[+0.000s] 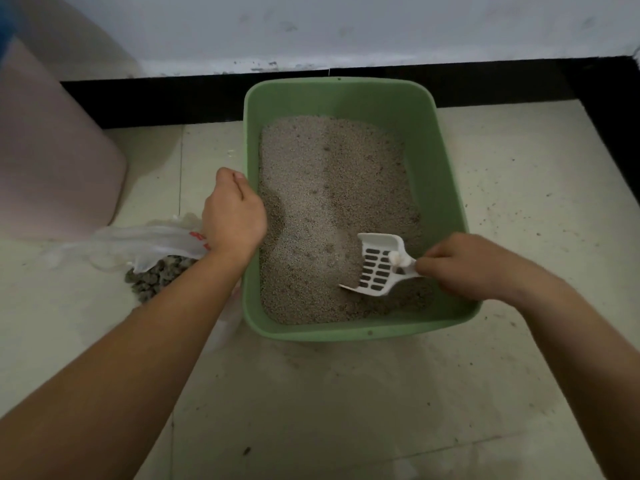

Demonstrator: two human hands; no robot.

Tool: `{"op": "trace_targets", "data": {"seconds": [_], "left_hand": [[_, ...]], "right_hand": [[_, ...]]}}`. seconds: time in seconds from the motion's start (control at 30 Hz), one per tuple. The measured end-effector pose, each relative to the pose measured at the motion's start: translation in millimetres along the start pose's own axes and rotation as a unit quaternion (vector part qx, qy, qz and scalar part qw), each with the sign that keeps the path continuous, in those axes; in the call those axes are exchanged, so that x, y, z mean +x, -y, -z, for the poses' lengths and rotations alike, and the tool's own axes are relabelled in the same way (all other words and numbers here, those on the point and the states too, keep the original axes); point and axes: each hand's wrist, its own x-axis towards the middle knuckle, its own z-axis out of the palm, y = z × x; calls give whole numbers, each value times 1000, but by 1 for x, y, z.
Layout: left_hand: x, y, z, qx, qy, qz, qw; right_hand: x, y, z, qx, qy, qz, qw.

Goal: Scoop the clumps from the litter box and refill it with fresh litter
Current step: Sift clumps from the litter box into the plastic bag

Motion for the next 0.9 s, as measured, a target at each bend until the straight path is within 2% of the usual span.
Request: {"op": "trace_targets", "data": {"seconds": [0.2,0.37,0.5,0.63,0.73,0.9], "left_hand": [[-1,0,2,-10,1,4,1000],[0,2,1,-17,2,10,1000],[1,3,0,-31,2,15,999],[0,3,0,-40,5,18,999],[2,5,0,-54,5,15,998],[2,5,1,-59,8,12,998]], "right_hand": [[24,21,-22,59,-53,89,993],[41,16,-30,93,-69,118,986],[40,9,-32,178,-65,136,972],[45,30,-46,85,-78,187,975],[54,31,-53,106,-68,185,975],[58,21,-65,203,-40,182,961]]}}
